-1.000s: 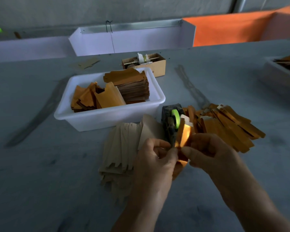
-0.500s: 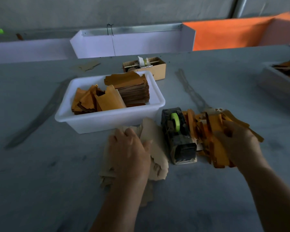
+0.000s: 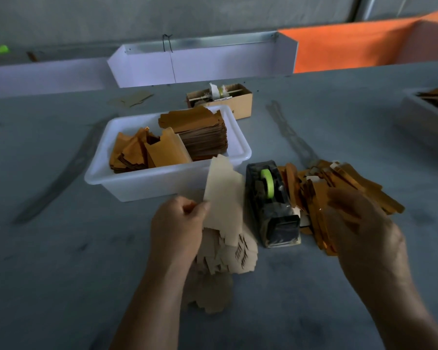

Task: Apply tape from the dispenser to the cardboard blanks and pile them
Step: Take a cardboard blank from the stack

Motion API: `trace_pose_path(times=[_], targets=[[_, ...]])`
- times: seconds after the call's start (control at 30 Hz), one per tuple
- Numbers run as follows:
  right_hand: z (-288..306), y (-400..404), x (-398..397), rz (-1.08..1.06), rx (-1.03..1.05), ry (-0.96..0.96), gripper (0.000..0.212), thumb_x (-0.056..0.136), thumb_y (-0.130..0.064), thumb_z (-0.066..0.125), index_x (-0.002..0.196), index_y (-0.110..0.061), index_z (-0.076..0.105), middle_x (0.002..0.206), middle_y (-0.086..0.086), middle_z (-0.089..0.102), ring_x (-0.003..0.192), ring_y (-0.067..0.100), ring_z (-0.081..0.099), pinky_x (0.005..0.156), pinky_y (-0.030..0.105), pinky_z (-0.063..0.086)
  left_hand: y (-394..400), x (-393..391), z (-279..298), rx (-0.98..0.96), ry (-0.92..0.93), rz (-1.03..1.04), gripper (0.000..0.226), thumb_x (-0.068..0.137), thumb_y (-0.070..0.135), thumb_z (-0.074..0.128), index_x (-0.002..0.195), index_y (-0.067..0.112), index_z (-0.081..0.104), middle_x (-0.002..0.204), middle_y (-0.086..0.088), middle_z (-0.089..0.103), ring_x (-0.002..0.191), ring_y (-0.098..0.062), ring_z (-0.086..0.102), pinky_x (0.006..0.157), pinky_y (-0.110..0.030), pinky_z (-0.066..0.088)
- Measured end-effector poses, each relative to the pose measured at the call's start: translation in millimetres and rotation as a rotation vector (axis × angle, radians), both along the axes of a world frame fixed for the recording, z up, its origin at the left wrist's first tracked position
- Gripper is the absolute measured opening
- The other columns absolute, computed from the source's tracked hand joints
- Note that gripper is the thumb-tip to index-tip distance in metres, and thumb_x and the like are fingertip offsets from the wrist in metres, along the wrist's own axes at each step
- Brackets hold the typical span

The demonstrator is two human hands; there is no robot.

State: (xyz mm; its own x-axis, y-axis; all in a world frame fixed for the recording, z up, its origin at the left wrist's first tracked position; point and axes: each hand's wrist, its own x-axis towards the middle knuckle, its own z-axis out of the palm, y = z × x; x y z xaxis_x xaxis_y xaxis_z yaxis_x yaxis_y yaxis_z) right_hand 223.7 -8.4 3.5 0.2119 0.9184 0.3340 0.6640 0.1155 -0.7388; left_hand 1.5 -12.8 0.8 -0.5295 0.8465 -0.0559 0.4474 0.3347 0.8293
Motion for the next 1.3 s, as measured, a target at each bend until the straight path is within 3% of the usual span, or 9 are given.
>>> trace_pose_path(times=[0.17,0.33,0.43,0.53,0.67,0.83,0.93,1.13,1.3], targets=[[3,-16,-29,0.156,-0.038,0.154,0.008,0.086,-0.023,0.06,0.093,-0.027,0.062,0.078,-0.018,0.059,0.076,-0.019,0.054,0.058,-0.002,0.039,-21,5,6,0.068,-0.369,-0.016,0.021,0.086,0.033,0.066,0.076,0.015,0.067,0.064,0.003,0.062,0.061,-0.012,0.054,0.057,-0.025,0.039],[2,-22,-54,0.343,-0.333,0.525,0.033,0.073,-0.048,0.055,0.097,-0.027,0.064,0.083,-0.009,0.07,0.08,0.005,0.066,0.071,0.025,0.057,-32,11,9,0.102,-0.694,-0.149,0.026,0.072,0.029,0.071,0.076,0.004,0.065,0.072,-0.01,0.061,0.066,-0.019,0.055,0.07,-0.036,0.048],[0,-20,-61,0.339,-0.475,0.81,0.024,0.082,-0.022,0.064,0.105,-0.016,0.065,0.09,-0.002,0.072,0.088,0.016,0.068,0.076,0.033,0.057,-35,12,12,0.109,-0.781,-0.178,0.023,0.063,0.031,0.068,0.07,0.01,0.063,0.062,-0.003,0.06,0.058,-0.011,0.057,0.058,-0.025,0.052],[-2,-20,-61,0.334,-0.506,0.858,0.018,0.084,-0.011,0.062,0.102,-0.009,0.066,0.087,0.001,0.072,0.089,0.021,0.067,0.077,0.035,0.056,-36,8,9,0.079,-0.75,-0.208,0.033,0.062,0.034,0.082,0.08,0.01,0.067,0.082,-0.008,0.071,0.075,-0.02,0.067,0.077,-0.038,0.055],[-4,-24,-59,0.398,-0.513,0.841,0.011,0.081,-0.01,0.063,0.091,-0.01,0.067,0.082,0.003,0.072,0.08,0.016,0.068,0.07,0.029,0.057,-36,14,16,0.047,-0.64,-0.219,0.053,0.052,0.041,0.088,0.093,0.015,0.068,0.095,-0.005,0.074,0.094,-0.027,0.069,0.093,-0.052,0.05],[-8,-27,-58,0.502,-0.544,0.757,0.008,0.082,-0.008,0.065,0.084,-0.014,0.069,0.077,0.003,0.072,0.071,0.011,0.067,0.06,0.021,0.055,-35,20,14,0.02,-0.545,-0.191,0.041,0.067,0.029,0.082,0.104,0.026,0.065,0.086,0.007,0.074,0.072,-0.006,0.068,0.053,-0.017,0.051],[-10,-28,-54,0.502,-0.527,0.697,0.009,0.082,-0.01,0.066,0.085,-0.017,0.069,0.079,0.0,0.073,0.074,0.012,0.067,0.063,0.024,0.056,-36,19,11,0.018,-0.526,-0.196,0.03,0.072,0.027,0.079,0.099,0.027,0.066,0.079,0.011,0.073,0.067,0.002,0.065,0.046,-0.01,0.045],[-14,-30,-53,0.365,-0.308,0.358,0.008,0.08,-0.024,0.068,0.081,-0.031,0.063,0.074,-0.008,0.069,0.072,0.005,0.063,0.063,0.02,0.052,-33,25,7,0.013,-0.58,-0.198,0.023,0.078,0.023,0.075,0.101,0.022,0.07,0.089,0.003,0.075,0.089,-0.018,0.07,0.084,-0.04,0.054],[-7,-37,-59,0.281,-0.09,0.237,0.013,0.077,-0.032,0.066,0.077,-0.034,0.054,0.068,-0.011,0.062,0.067,-0.002,0.059,0.05,0.011,0.047,-34,33,2,0.039,-0.574,-0.17,0.014,0.081,0.016,0.074,0.093,0.02,0.07,0.082,0.002,0.075,0.078,-0.017,0.071,0.069,-0.033,0.056]])
